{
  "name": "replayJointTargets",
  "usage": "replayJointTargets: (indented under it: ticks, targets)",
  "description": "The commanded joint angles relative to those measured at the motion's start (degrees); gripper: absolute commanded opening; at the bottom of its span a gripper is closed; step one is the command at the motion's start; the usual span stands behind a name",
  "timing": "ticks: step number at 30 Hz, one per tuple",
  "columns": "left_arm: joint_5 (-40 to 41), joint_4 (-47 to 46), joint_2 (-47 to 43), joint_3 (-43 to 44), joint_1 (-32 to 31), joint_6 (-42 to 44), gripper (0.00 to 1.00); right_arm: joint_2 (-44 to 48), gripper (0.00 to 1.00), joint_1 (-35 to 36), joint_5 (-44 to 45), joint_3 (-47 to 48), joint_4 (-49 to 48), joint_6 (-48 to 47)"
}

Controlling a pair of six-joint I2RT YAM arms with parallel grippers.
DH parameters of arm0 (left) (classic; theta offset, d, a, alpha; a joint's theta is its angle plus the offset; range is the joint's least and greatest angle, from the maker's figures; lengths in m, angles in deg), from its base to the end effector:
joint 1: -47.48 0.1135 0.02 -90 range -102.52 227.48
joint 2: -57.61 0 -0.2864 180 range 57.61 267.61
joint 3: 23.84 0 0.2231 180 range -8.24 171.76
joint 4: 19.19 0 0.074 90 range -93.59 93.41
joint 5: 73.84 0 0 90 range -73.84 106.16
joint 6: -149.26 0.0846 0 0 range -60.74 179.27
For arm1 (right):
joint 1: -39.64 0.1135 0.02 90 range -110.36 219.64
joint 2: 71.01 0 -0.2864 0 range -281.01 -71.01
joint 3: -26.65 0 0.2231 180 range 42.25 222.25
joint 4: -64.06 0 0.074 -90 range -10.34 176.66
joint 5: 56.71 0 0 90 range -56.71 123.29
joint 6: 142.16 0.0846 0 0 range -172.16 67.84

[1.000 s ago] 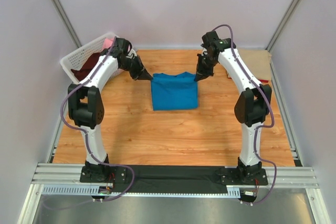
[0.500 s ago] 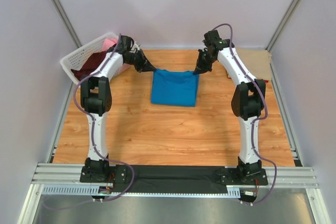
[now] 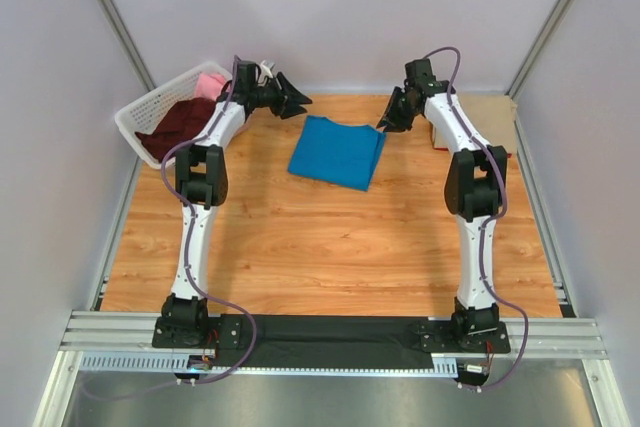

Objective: Fold and stack the t-shirts
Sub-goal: Fold the tshirt

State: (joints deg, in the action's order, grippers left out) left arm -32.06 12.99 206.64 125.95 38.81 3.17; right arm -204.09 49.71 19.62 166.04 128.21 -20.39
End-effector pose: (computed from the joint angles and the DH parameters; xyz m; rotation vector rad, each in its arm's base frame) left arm 0.5835 -0.1528 0.1959 -0.3862 2.2789 -1.5207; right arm 0.5090 0.1107 0.2150 0.4080 2.6141 0.5682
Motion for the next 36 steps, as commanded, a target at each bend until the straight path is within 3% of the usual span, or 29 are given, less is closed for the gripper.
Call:
replayJointTargets:
  ticks: [1, 8, 12, 15, 19, 24, 32, 36]
  targets:
    - [-4.4, -5.0, -0.3, 2.5, 0.6, -2.3, 0.52, -0.1, 0.29, -1.2, 1.1, 0.8, -4.9, 1.5]
    - [-2.2, 5.9, -10.3, -6.0, 0.8, 9.5, 0.52, 5.4, 0.47, -0.9, -4.5, -8.2, -5.3, -1.7]
    - [3.6, 18.5, -15.6, -11.7, 0.6, 19.8, 0.52, 5.8, 0.48, -0.4, -7.1, -9.6, -1.3, -4.7]
    - [8.9, 22.4, -20.5, -18.3, 0.4, 25.7, 0.52, 8.4, 0.47, 0.4, -9.4, -14.1, -2.3, -5.1]
    - [12.5, 23.7, -25.5, -27.5, 0.4, 29.3, 0.52, 10.6, 0.45, 1.8, -12.5, -18.8, -2.7, -6.5]
    - [12.3, 23.7, -27.0, -32.9, 0.2, 31.2, 0.53, 12.0, 0.45, 2.7, -13.8, -24.3, -4.2, -8.3]
    - [9.9, 20.8, -23.8, -33.8, -0.5, 33.2, 0.55, 11.7, 0.42, 3.4, -15.6, -30.3, -11.2, -6.8]
    - [8.2, 18.9, -22.4, -34.0, -0.6, 33.3, 0.55, 10.9, 0.35, 3.2, -14.7, -32.5, -13.2, -6.6]
